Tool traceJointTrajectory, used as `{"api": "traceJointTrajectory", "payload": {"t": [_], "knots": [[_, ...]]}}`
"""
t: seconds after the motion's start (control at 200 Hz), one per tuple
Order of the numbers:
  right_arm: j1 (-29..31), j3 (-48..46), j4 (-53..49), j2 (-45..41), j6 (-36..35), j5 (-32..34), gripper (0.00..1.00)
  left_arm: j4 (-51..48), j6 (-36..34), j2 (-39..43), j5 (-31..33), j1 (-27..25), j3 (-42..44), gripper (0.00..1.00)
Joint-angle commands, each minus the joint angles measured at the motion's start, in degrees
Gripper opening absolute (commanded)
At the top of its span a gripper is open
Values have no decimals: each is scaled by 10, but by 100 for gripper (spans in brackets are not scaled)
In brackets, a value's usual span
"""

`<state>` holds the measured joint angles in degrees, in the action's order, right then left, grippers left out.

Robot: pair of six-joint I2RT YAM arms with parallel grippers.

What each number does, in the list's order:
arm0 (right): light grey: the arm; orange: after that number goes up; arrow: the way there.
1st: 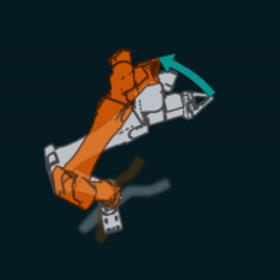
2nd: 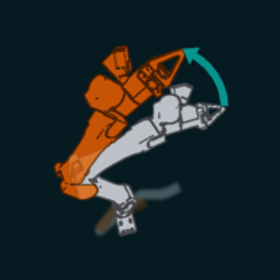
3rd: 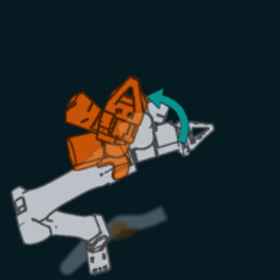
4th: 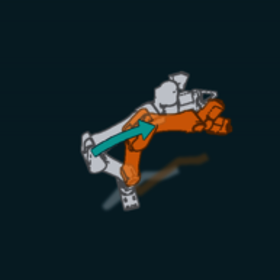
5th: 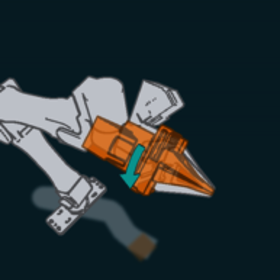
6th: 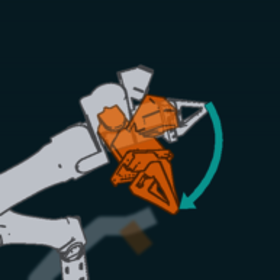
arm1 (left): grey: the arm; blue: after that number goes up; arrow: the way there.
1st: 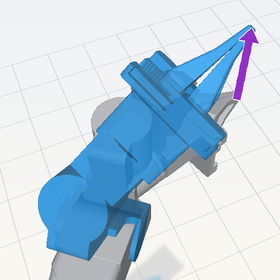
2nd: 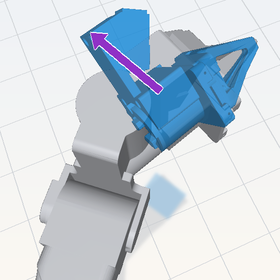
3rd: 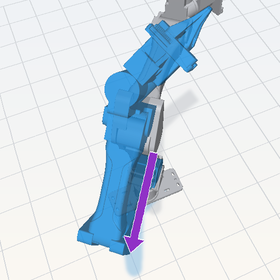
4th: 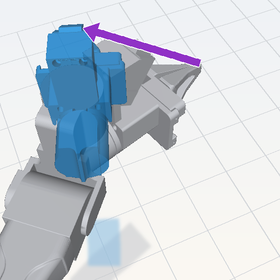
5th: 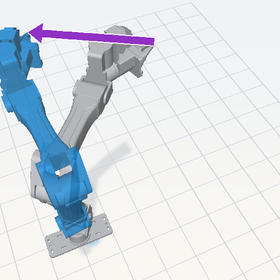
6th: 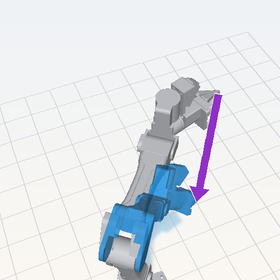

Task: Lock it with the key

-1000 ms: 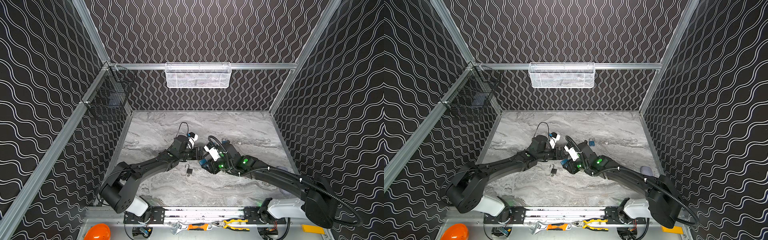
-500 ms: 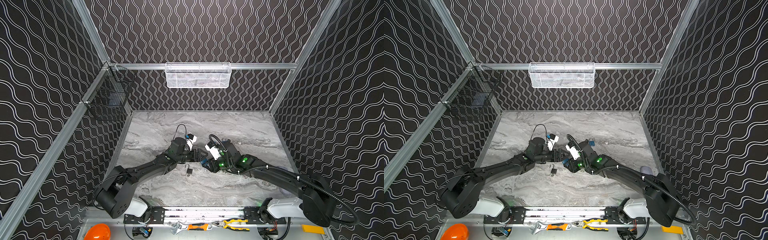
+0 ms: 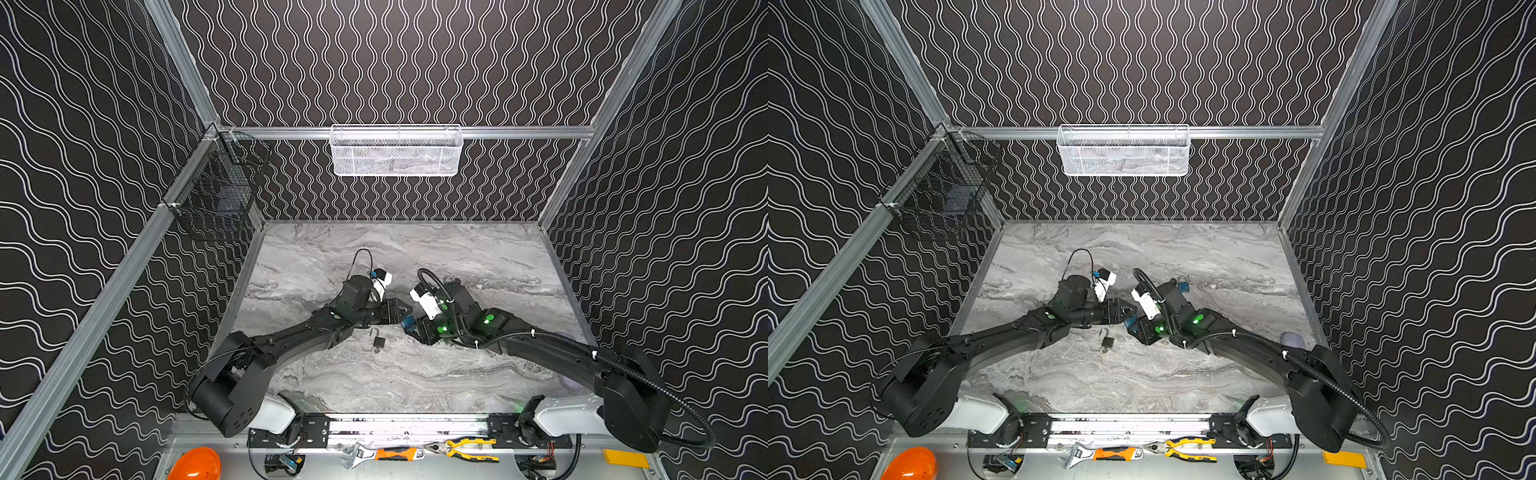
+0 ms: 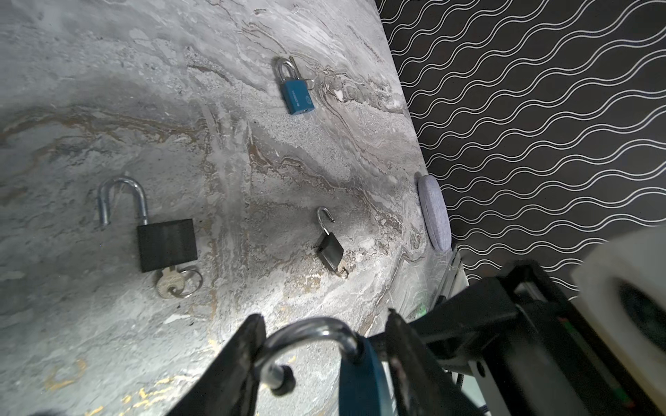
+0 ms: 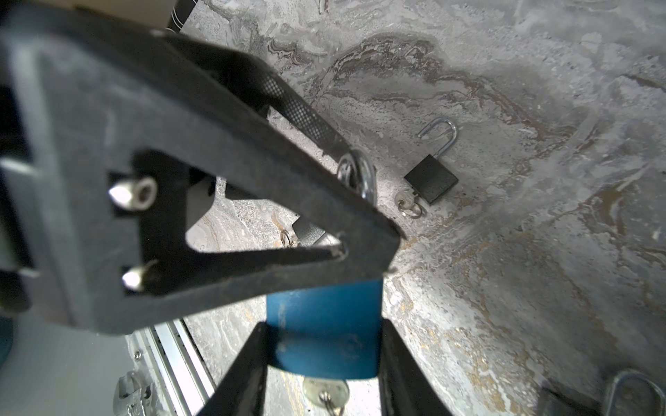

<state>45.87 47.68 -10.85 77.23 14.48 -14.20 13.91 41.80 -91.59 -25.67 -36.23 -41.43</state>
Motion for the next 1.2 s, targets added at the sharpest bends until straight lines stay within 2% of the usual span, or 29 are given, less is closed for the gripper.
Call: {"api": "traceJointTrajectory", "payload": {"t": [0.0,0.295,0.36,0.831,1.196], "knots": [[-1,4,25,2,-2,-7,16,22,-2,-3,-3,2,-8,53],[0,3,23,4,-4,-9,16,16,-3,1,2,5,-10,40],[0,5,23,5,-4,-11,16,16,-2,3,4,5,-9,34],[1,4,25,4,-5,-21,15,27,7,8,8,12,-6,36],[0,-2,25,-2,-4,-15,15,18,9,10,11,12,-1,30]]}}
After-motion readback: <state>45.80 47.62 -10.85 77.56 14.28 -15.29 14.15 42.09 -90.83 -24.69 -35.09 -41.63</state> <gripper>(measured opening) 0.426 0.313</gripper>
